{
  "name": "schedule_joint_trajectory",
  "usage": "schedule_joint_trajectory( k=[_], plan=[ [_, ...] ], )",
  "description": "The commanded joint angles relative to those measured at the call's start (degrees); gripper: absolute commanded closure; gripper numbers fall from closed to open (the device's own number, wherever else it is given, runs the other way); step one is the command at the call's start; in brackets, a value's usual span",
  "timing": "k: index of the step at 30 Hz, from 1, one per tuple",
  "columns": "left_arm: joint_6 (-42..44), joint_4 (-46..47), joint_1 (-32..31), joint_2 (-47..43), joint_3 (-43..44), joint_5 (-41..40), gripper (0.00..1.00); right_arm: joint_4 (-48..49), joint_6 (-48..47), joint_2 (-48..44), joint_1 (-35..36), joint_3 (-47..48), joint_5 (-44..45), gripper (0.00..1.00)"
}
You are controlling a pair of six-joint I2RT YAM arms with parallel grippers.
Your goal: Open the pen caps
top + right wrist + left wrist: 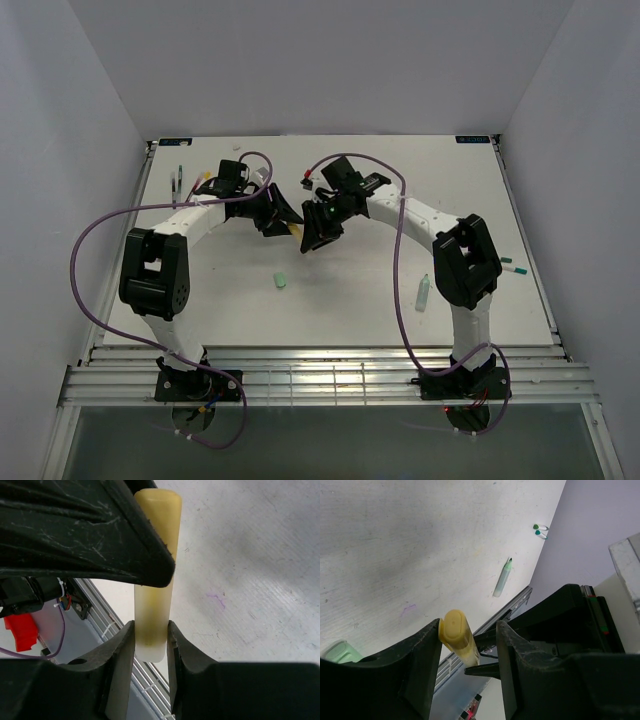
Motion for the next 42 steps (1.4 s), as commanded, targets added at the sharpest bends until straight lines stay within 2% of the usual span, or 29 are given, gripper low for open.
schedule_joint_trajectory(
  k=[1, 8, 17, 20, 21, 23, 28, 29, 32, 34, 37, 39, 42],
  plan=[
    [-0.5, 1.2, -0.1, -1.1, -0.4, 0.6, 0.44, 1.5, 0.4, -0.4, 0.8, 1.3, -1.3, 0.92],
    [-0.8, 1.5, -0.1, -1.6, -1.1, 1.0, 0.54, 2.5, 1.4, 0.0, 1.1, 2.0, -1.1, 0.92],
    [-0.6, 2.2, -0.1, -2.2, -2.2, 1.8, 0.89, 2.4, 1.9, 1.2, 1.3, 4.2, -1.1, 0.92],
    [-0.5, 2.2, -0.1, -2.3, -2.3, 1.9, 1.00, 2.4, 1.5, 1.5, 1.2, 4.9, -1.1, 0.68],
    [-0.5, 2.2, -0.1, -2.3, -2.4, 2.0, 1.00, 2.3, 1.5, 1.9, 1.2, 5.4, -1.1, 0.57],
    [-0.5, 2.5, -0.1, -2.4, -2.3, 2.1, 1.00, 2.2, 1.6, 2.8, 1.3, 6.0, -1.4, 0.52],
    [-0.5, 2.8, -0.1, -2.8, -2.3, 2.2, 1.00, 2.4, 1.6, 4.1, 1.2, 6.4, -2.4, 0.57],
    [-0.5, 2.9, -0.2, -3.0, -2.3, 2.4, 1.00, 2.4, 1.4, 4.3, 1.2, 6.5, -2.5, 0.65],
    [-0.5, 3.2, -0.1, -3.2, -2.0, 2.4, 1.00, 2.5, 1.6, 4.8, 1.2, 6.2, -3.3, 0.73],
    [-0.6, 3.5, -0.1, -3.1, -1.4, 2.6, 1.00, 2.5, 1.9, 4.7, 1.4, 5.4, -3.7, 0.92],
    [-1.4, 3.7, 0.1, -2.3, 0.4, 1.3, 1.00, 1.9, 1.3, 3.2, 2.2, 2.5, -1.9, 0.92],
    [-3.1, 2.5, 1.6, -1.8, 1.3, -2.8, 1.00, 0.5, 0.5, 0.0, 3.3, -1.1, 0.5, 0.92],
    [-5.7, 0.8, 6.8, -0.4, 3.5, -5.5, 1.00, -0.8, -2.3, -5.6, 6.4, -8.4, 7.8, 0.92]
  ],
)
